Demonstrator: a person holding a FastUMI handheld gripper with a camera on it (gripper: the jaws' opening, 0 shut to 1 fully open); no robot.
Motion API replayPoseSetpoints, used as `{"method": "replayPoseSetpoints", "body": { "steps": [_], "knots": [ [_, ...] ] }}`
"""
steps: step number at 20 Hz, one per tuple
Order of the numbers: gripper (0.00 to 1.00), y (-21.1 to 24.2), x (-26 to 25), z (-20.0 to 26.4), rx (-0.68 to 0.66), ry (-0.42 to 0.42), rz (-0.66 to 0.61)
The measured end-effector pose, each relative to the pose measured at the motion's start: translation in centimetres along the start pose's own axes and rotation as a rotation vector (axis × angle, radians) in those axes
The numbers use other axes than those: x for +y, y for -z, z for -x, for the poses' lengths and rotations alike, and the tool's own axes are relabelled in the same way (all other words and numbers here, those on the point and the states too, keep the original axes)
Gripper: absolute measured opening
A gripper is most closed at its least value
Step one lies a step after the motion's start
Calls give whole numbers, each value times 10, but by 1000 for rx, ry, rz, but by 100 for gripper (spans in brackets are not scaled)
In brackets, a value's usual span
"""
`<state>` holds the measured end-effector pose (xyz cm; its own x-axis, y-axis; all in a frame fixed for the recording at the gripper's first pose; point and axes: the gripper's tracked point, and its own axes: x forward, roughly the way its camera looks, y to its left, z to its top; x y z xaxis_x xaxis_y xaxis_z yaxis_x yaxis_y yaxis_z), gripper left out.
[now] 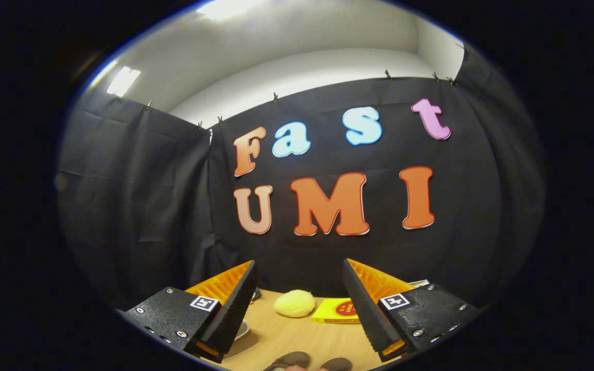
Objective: Open the storage box then place both shoes into the box .Put the left shoe in first, then the right shoe, with the right side of both shoes facing outward in a uniform manner.
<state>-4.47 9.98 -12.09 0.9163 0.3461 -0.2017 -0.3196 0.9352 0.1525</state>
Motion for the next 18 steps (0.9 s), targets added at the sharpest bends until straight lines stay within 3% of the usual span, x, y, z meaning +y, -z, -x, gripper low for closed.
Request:
{"method": "replayPoseSetpoints", "body": {
  "steps": [7,14,18],
  "knots": [
    [98,81,53,-12,252,-165,-188],
    [96,183,97,-15,560,-265,-476],
    [96,230,118,-8,705,-313,-542]
  ]
}}
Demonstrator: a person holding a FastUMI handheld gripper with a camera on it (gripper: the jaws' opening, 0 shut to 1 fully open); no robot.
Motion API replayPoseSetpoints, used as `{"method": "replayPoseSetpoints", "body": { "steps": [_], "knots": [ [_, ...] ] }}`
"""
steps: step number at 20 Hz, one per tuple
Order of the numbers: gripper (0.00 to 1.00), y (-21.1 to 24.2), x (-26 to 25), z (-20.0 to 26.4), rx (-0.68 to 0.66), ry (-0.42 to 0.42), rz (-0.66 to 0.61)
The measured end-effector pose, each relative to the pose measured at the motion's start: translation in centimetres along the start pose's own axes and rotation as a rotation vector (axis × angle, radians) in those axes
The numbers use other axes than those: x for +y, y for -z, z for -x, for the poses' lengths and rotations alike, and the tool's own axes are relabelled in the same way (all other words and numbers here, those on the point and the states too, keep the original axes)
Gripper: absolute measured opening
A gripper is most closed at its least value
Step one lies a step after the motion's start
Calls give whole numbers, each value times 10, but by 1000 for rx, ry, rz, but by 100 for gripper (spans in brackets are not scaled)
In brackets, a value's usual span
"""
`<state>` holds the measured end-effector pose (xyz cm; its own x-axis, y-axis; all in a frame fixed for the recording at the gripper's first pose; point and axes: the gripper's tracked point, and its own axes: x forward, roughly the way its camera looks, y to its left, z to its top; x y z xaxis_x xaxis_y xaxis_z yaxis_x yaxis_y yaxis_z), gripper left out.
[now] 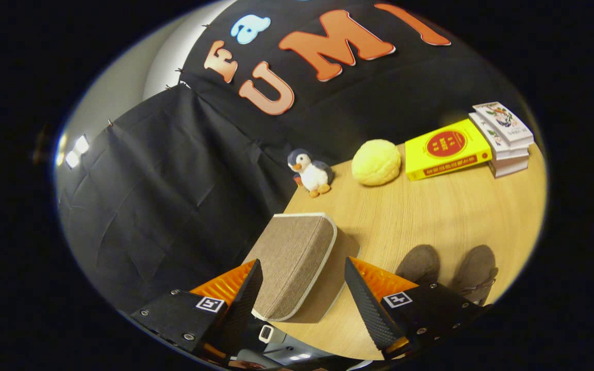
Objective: Open the storage box then place both shoes into the box .Put the left shoe in first, then the right shoe, with the right side of both shoes facing outward in a uniform manner.
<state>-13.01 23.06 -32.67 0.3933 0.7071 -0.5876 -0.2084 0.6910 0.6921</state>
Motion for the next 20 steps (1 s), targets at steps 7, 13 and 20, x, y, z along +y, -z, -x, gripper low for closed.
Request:
{"method": "replayPoseSetpoints", "body": {
  "steps": [7,13,20],
  "knots": [
    [96,56,11,-42,185,-143,-126],
    [96,89,5,-83,262,-181,-221],
    [93,93,26,-94,248,-284,-384]
  ]
}}
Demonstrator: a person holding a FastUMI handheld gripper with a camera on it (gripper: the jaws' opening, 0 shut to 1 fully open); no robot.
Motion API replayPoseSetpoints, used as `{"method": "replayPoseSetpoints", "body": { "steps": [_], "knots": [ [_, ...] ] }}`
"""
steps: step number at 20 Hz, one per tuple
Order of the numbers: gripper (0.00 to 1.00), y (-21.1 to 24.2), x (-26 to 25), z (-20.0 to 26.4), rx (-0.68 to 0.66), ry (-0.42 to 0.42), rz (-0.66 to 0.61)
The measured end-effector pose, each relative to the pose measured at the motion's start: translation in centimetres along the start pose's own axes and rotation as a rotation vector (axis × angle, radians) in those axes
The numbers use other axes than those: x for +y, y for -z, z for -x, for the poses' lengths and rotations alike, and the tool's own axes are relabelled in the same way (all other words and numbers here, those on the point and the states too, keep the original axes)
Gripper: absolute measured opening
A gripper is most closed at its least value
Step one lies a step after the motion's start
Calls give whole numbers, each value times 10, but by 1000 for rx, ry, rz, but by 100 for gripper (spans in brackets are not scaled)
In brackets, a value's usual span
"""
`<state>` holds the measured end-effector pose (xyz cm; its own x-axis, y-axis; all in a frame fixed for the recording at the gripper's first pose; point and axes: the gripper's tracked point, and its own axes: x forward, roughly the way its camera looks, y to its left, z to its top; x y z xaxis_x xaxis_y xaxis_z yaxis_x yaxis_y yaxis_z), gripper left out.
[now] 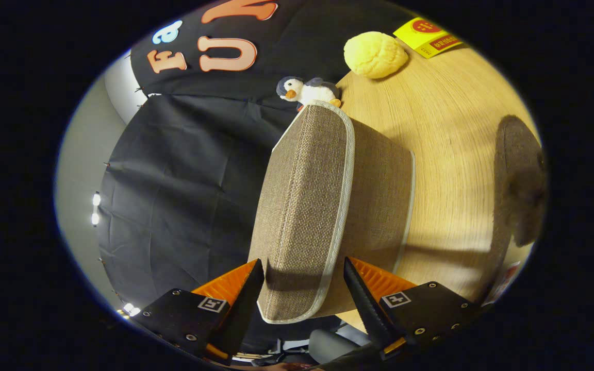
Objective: Open the storage box then place both shoes into the box .Put the left shoe in first, then the right shoe, with the right side of both shoes facing outward in a uniform manner.
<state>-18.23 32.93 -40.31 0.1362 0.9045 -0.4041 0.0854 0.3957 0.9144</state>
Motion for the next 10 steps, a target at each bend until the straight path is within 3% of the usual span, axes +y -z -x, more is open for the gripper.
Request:
{"method": "replayPoseSetpoints", "body": {
  "steps": [2,5,10],
  "knots": [
    [84,-6,7,6,-22,-22,-10],
    [68,-23,40,28,-79,-120,-39],
    [42,-48,73,35,-145,-143,14]
  ]
}}
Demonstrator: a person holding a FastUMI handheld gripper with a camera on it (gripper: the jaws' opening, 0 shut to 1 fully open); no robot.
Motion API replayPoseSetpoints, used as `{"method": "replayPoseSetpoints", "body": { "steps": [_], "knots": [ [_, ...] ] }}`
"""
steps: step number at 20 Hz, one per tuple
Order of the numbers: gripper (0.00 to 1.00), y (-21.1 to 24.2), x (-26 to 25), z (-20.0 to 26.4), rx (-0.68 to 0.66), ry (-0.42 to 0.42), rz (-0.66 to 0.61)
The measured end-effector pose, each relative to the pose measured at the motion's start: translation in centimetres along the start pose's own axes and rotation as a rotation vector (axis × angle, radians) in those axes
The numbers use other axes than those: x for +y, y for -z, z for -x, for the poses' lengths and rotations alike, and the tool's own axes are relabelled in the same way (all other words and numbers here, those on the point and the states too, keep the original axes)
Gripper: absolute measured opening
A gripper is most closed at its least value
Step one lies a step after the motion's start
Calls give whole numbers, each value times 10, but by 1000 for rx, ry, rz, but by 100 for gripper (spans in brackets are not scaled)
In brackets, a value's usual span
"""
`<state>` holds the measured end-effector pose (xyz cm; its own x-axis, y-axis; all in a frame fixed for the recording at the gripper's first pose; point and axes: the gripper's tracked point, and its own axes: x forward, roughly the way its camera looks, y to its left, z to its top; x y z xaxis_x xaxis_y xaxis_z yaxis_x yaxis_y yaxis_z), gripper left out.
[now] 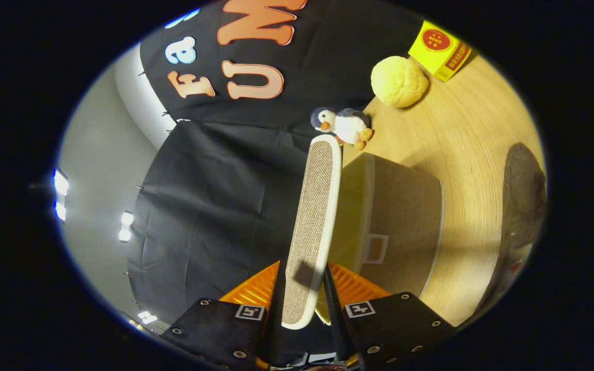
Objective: Open the storage box then place both shoes into the box .Put the left shoe in first, then the right shoe, with the right side of both shoes facing outward in a uniform manner.
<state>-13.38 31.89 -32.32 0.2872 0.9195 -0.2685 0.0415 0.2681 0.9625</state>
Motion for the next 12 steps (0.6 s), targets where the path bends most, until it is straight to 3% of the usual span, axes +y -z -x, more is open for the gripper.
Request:
{"method": "replayPoseSetpoints", "body": {
  "steps": [3,7,9,12],
  "knots": [
    [30,-9,29,-8,-18,-36,14],
    [30,-2,60,-23,12,-34,68],
    [16,-5,68,-34,-2,-12,92],
    [11,2,92,-50,23,-19,107]
  ]
}}
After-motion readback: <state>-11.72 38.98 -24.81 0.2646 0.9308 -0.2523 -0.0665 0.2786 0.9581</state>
